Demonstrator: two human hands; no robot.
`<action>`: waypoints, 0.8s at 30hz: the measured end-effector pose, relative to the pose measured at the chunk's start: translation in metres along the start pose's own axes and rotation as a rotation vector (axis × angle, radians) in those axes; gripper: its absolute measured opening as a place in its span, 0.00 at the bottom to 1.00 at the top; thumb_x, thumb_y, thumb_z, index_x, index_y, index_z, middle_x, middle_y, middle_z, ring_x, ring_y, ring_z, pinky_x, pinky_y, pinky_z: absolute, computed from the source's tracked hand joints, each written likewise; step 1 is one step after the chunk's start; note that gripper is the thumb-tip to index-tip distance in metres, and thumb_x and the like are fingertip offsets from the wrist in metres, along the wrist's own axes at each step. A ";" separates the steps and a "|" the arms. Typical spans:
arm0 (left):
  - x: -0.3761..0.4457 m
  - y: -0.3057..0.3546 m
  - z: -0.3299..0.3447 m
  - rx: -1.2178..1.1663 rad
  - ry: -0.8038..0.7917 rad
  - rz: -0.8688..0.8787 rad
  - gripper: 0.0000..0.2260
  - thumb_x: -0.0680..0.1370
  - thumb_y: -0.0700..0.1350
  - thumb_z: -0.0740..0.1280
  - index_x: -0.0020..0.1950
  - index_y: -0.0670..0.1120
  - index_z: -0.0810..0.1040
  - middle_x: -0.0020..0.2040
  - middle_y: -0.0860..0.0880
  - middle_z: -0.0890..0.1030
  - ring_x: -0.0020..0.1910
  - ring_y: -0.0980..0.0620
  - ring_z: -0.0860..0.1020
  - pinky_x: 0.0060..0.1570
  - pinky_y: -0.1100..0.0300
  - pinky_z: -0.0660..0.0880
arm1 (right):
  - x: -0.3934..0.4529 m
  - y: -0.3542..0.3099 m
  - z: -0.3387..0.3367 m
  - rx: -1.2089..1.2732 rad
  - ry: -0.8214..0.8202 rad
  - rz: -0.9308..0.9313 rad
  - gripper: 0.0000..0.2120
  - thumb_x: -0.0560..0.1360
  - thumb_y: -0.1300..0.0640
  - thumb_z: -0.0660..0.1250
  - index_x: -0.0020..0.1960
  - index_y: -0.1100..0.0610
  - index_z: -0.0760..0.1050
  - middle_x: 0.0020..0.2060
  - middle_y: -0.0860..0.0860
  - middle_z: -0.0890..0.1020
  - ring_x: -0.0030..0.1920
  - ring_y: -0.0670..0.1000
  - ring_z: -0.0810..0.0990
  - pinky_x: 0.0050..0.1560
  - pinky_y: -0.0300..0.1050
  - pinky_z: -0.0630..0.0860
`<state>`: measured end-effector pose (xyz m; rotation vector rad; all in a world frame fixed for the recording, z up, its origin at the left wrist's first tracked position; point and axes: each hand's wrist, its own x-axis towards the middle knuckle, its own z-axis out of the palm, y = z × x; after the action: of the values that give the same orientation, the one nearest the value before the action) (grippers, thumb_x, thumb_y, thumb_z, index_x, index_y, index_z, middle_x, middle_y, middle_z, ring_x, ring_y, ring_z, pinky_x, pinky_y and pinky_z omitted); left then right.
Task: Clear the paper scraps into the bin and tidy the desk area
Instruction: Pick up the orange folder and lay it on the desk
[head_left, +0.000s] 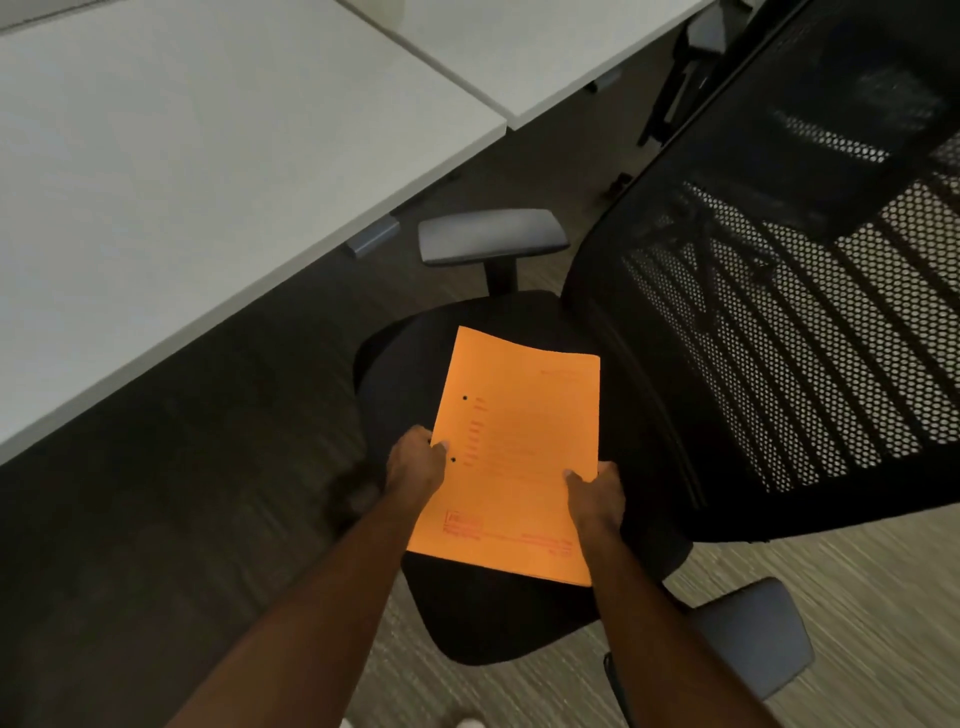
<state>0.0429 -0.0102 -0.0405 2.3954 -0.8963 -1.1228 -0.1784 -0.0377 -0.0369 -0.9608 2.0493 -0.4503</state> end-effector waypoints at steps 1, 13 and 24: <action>-0.001 -0.001 -0.001 -0.025 -0.006 -0.005 0.11 0.82 0.48 0.65 0.58 0.42 0.78 0.55 0.43 0.81 0.53 0.44 0.79 0.47 0.53 0.75 | -0.003 0.001 -0.001 0.028 -0.004 0.002 0.15 0.78 0.59 0.69 0.63 0.59 0.72 0.57 0.58 0.81 0.55 0.60 0.81 0.52 0.54 0.80; -0.053 0.035 -0.081 -0.235 0.011 0.087 0.08 0.80 0.45 0.66 0.41 0.50 0.77 0.39 0.51 0.82 0.38 0.52 0.80 0.32 0.60 0.72 | -0.066 -0.054 -0.058 0.155 0.009 -0.239 0.09 0.78 0.60 0.70 0.56 0.54 0.74 0.46 0.50 0.81 0.45 0.50 0.80 0.43 0.44 0.75; -0.164 0.106 -0.217 -0.323 0.126 0.215 0.03 0.81 0.44 0.63 0.50 0.47 0.76 0.48 0.47 0.82 0.46 0.49 0.81 0.46 0.50 0.79 | -0.166 -0.179 -0.153 0.204 0.011 -0.506 0.08 0.76 0.60 0.70 0.53 0.54 0.76 0.43 0.47 0.81 0.43 0.47 0.80 0.40 0.43 0.73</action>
<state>0.0901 0.0313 0.2448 2.0308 -0.8350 -0.9425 -0.1512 -0.0300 0.2496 -1.3476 1.7144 -0.9117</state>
